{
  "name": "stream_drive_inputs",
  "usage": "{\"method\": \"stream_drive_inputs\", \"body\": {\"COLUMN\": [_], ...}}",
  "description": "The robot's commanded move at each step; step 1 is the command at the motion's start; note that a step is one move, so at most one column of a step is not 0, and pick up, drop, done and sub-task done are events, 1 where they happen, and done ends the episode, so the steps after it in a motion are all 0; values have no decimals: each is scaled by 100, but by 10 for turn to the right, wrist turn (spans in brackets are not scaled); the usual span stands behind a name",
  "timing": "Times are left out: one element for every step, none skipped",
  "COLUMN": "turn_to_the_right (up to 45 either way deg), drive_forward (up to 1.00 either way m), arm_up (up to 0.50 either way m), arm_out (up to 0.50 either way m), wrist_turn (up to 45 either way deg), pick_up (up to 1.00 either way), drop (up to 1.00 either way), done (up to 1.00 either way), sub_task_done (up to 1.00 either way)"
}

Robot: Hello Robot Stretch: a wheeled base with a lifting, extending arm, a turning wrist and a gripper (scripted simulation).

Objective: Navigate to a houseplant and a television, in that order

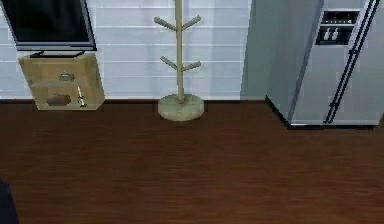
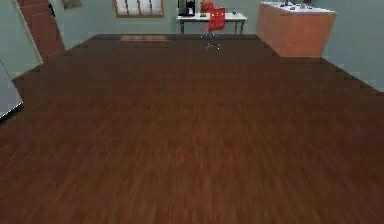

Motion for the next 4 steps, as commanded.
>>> {"method": "stream_drive_inputs", "body": {"turn_to_the_right": [0, -390, 0, -30], "drive_forward": [85, 0, 100, 0], "arm_up": [0, 0, 0, 0], "arm_out": [0, 0, 0, 0], "wrist_turn": [0, 0, 0, 0], "pick_up": [0, 0, 0, 0], "drop": [0, 0, 0, 0], "done": [0, 0, 0, 0], "sub_task_done": [0, 0, 0, 0]}}
